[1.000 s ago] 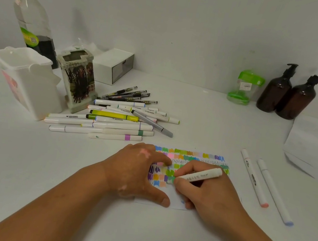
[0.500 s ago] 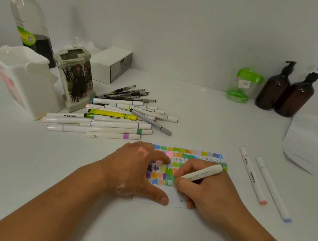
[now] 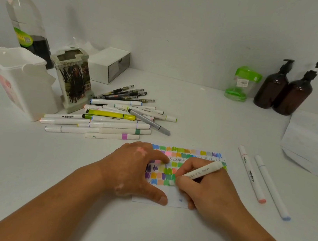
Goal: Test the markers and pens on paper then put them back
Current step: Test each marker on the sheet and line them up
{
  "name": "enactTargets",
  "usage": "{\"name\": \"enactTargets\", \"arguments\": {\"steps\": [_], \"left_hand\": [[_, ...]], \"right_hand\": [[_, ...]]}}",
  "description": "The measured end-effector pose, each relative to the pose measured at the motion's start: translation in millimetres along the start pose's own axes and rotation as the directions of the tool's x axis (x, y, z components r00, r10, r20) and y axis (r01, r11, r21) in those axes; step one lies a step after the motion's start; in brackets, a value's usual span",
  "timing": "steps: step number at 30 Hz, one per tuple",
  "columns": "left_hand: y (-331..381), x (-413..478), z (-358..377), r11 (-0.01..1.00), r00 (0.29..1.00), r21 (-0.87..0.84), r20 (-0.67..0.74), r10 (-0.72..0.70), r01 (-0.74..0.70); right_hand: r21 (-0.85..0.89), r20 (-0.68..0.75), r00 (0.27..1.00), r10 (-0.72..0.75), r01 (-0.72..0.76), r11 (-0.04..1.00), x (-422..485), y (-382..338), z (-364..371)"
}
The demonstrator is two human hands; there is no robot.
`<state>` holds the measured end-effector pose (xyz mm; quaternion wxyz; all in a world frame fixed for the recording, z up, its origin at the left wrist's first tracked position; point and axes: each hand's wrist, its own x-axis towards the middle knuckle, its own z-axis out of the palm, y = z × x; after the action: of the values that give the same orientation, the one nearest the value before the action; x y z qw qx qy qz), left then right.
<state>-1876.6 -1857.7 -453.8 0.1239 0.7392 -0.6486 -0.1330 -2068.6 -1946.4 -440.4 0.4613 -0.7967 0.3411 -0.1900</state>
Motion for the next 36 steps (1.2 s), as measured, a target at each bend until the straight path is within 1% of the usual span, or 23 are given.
{"name": "enactTargets", "arguments": {"steps": [1, 2, 4, 5, 6, 7, 8, 9, 10, 11, 12, 14, 16, 18, 21, 24, 26, 31, 36], "left_hand": [[0, -1, 0, 1.000, 1.000, -0.025, -0.012, -0.001, 0.000], [0, -1, -1, 0.997, 0.999, -0.072, -0.038, -0.005, 0.003], [-1, 0, -5, 0.972, 0.989, -0.235, -0.139, -0.046, 0.012], [-3, 1, -7, 0.941, 0.976, -0.339, -0.201, -0.083, 0.010], [-4, 2, -10, 0.881, 0.962, -0.473, -0.239, -0.133, 0.004], [-6, 2, -13, 0.781, 0.954, -0.625, -0.236, -0.183, -0.005], [-6, 2, -14, 0.647, 0.956, -0.762, -0.203, -0.212, -0.019], [-6, 2, -15, 0.508, 0.964, -0.861, -0.158, -0.213, -0.029], [-4, 2, -14, 0.408, 0.973, -0.912, -0.132, -0.192, -0.043], [-3, 1, -13, 0.357, 0.979, -0.932, -0.122, -0.164, -0.057], [-1, 0, -11, 0.335, 0.983, -0.940, -0.119, -0.137, -0.067], [1, -1, -10, 0.334, 0.987, -0.938, -0.132, -0.088, -0.095], [2, -1, -9, 0.363, 0.990, -0.925, -0.139, -0.037, -0.116], [4, -2, -10, 0.408, 0.992, -0.907, -0.121, -0.018, -0.103], [7, -2, -12, 0.485, 0.994, -0.871, -0.107, -0.027, -0.081], [9, -3, -14, 0.578, 0.991, -0.811, -0.134, -0.022, -0.097], [10, -3, -15, 0.630, 0.987, -0.772, -0.150, -0.051, -0.085], [12, -3, -15, 0.641, 0.981, -0.763, -0.172, -0.087, -0.077], [15, -6, -15, 0.609, 0.981, -0.787, -0.178, -0.072, -0.098]], "right_hand": [[0.052, -0.025, 1.000, 0.009, -0.008, 0.999, 1, 1, -1], [0.142, -0.061, 0.998, 0.025, -0.017, 0.990, 3, 2, -3], [0.336, -0.139, 0.988, 0.069, -0.018, 0.942, 7, 3, -8], [0.400, -0.170, 0.982, 0.083, -0.009, 0.917, 9, 3, -12], [0.440, -0.191, 0.978, 0.088, 0.005, 0.898, 10, 4, -15], [0.467, -0.200, 0.976, 0.082, 0.021, 0.884, 10, 4, -17], [0.485, -0.198, 0.978, 0.067, 0.039, 0.874, 10, 4, -18], [0.497, -0.191, 0.980, 0.049, 0.054, 0.866, 10, 3, -18], [0.505, -0.184, 0.982, 0.033, 0.066, 0.860, 10, 2, -18], [0.512, -0.179, 0.984, 0.020, 0.076, 0.856, 10, 2, -18], [0.524, -0.176, 0.984, 0.011, 0.084, 0.848, 10, 2, -19], [0.589, -0.163, 0.987, 0.010, 0.090, 0.803, 10, 2, -20], [0.657, -0.152, 0.988, 0.018, 0.087, 0.749, 10, 0, -22], [0.687, -0.168, 0.985, 0.027, 0.098, 0.720, 10, 0, -24], [0.661, -0.198, 0.980, -0.006, 0.138, 0.738, 8, 0, -29], [0.619, -0.213, 0.975, -0.058, 0.180, 0.765, 6, -2, -30], [0.609, -0.206, 0.976, -0.071, 0.185, 0.771, 5, -1, -30], [0.603, -0.183, 0.979, -0.092, 0.186, 0.776, 7, 0, -27], [0.575, -0.154, 0.981, -0.115, 0.184, 0.797, 6, 1, -25]]}}
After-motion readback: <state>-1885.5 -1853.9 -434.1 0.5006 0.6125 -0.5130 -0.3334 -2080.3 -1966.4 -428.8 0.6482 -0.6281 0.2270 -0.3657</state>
